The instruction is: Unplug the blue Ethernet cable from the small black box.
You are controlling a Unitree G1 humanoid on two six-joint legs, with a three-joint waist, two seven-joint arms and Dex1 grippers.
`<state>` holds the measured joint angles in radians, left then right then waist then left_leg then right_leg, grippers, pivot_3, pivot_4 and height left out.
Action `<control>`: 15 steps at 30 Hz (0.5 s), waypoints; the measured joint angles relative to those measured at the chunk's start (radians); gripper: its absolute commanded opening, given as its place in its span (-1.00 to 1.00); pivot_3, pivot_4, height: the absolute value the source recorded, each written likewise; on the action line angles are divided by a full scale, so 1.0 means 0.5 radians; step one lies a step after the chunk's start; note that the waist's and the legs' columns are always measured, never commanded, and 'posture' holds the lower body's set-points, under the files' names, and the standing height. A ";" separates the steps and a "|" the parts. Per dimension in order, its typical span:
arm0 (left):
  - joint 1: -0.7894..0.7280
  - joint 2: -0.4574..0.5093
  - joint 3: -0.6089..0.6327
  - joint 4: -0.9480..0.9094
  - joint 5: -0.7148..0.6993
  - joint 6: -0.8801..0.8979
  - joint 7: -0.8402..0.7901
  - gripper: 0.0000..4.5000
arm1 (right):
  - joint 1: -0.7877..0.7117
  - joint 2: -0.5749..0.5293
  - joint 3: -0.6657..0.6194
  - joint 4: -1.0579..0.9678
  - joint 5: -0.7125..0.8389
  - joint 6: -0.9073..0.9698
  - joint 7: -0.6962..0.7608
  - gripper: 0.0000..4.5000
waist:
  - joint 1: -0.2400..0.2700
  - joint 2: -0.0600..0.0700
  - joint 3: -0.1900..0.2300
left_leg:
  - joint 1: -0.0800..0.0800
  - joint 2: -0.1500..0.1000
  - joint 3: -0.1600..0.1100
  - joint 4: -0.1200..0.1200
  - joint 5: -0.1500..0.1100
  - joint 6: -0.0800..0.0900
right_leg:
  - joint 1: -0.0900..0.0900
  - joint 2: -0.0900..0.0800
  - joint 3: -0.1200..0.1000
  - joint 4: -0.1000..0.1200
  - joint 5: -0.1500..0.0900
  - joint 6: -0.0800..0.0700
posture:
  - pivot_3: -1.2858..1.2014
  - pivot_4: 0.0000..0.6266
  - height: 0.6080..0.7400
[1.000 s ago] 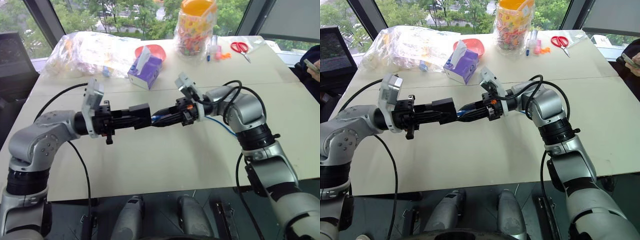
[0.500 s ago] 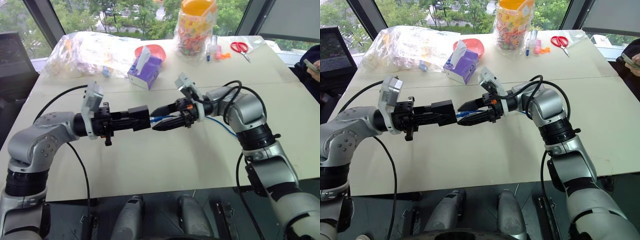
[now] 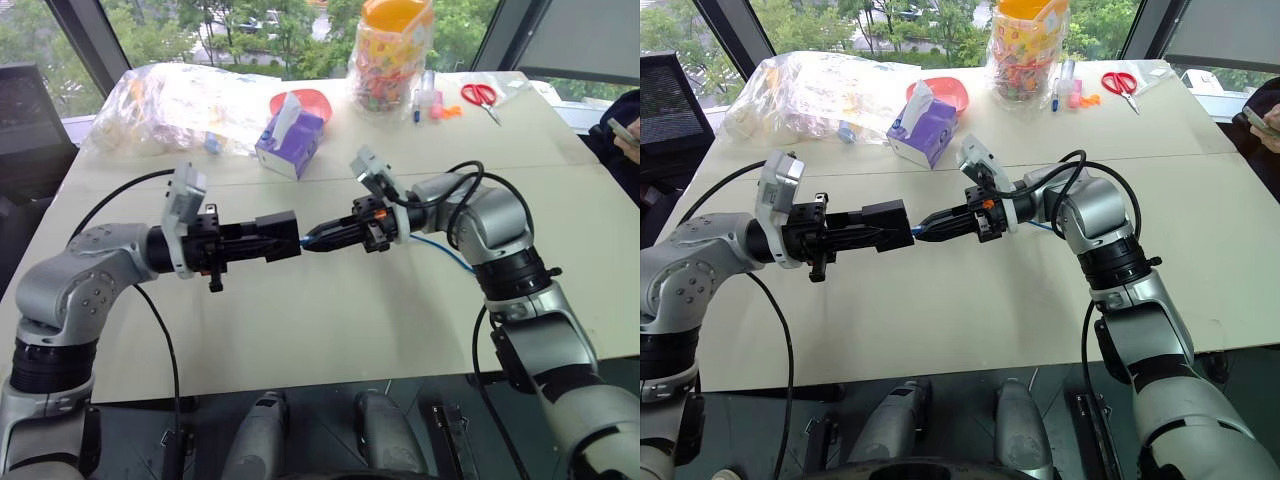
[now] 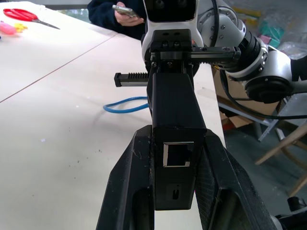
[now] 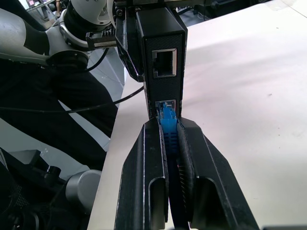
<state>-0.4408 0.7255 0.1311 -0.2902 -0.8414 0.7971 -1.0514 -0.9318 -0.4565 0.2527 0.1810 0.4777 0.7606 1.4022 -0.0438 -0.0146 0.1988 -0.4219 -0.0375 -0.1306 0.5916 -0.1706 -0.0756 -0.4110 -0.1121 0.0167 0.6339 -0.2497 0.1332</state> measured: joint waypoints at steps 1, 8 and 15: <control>0.001 0.000 0.000 0.000 0.000 -0.001 0.000 -0.78 | 0.000 0.000 0.000 0.001 0.000 0.000 -0.001 -0.99 | 0.000 0.000 0.000 | 0.000 0.000 0.000 0.000 0.000 0.000 | 0.000 0.000 0.000 0.000 0.000 0.000 | 0.03 -0.52 0.80; 0.087 0.046 0.001 -0.055 0.056 -0.116 0.009 -0.78 | -0.049 0.040 0.038 0.146 -0.003 -0.018 0.002 -0.99 | -0.004 0.000 0.000 | 0.000 0.000 0.000 0.000 0.000 0.000 | -0.001 0.000 0.000 0.000 0.000 0.000 | 0.03 -0.52 0.80; 0.164 0.073 0.003 -0.091 0.094 -0.255 0.078 -0.78 | -0.122 0.058 0.095 0.339 -0.001 -0.188 0.026 -0.99 | 0.003 0.000 0.000 | 0.000 0.000 0.000 0.001 0.000 0.000 | 0.000 0.000 0.000 0.000 0.000 0.000 | 0.03 -0.52 0.80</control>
<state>-0.3590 0.7619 0.1326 -0.3355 -0.7944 0.6695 -1.0126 -0.9930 -0.4276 0.3004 0.3506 0.4773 0.6665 1.4154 -0.0422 -0.0147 0.1988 -0.4221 -0.0376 -0.1306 0.5919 -0.1706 -0.0756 -0.4111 -0.1121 0.0168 0.6340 -0.2496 0.1331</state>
